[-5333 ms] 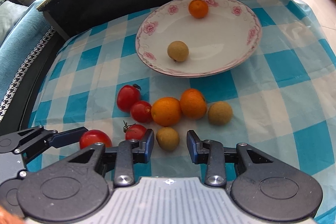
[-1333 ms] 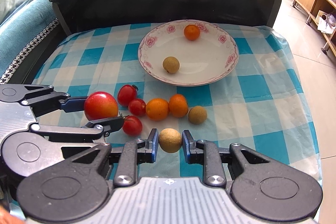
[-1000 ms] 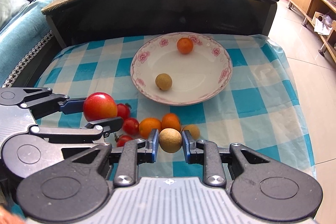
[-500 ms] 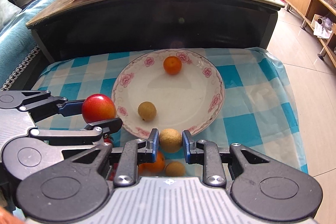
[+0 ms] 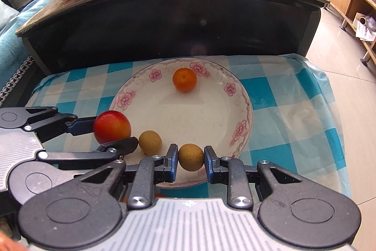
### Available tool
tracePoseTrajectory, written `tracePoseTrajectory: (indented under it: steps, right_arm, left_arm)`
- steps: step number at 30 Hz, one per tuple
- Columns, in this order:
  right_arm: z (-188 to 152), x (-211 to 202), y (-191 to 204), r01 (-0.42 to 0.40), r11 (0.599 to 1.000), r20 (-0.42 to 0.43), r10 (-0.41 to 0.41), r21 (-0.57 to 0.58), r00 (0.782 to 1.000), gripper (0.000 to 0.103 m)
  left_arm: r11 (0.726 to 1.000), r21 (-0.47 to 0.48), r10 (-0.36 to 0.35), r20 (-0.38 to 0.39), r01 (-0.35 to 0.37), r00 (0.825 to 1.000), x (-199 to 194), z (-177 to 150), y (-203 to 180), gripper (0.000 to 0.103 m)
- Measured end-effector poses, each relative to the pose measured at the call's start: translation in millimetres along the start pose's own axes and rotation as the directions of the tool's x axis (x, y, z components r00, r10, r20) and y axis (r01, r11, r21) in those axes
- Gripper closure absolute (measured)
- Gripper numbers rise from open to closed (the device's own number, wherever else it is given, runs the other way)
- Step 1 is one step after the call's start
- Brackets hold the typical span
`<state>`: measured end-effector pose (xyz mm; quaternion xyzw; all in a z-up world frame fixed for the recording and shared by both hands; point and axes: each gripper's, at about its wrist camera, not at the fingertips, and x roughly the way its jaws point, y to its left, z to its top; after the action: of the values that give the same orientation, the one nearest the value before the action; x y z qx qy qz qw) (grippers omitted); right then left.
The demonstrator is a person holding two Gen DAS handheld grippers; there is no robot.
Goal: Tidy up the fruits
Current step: 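Carry the tomato and tan fruit into the white bowl and open both tools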
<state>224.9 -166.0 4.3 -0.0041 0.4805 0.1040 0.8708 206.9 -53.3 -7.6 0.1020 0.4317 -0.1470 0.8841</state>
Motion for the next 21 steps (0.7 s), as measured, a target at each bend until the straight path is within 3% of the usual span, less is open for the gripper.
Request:
tracePoseTrajectory:
  steps: [21]
  right_arm:
    - [4.8, -2.4, -3.2, -0.011, 0.999, 0.035, 0.01, 0.033, 0.999, 0.074]
  left_arm:
    - [0.999, -0.033, -0.002, 0.023, 0.003, 1.0, -5.7, 3.2, 5.1, 0.052]
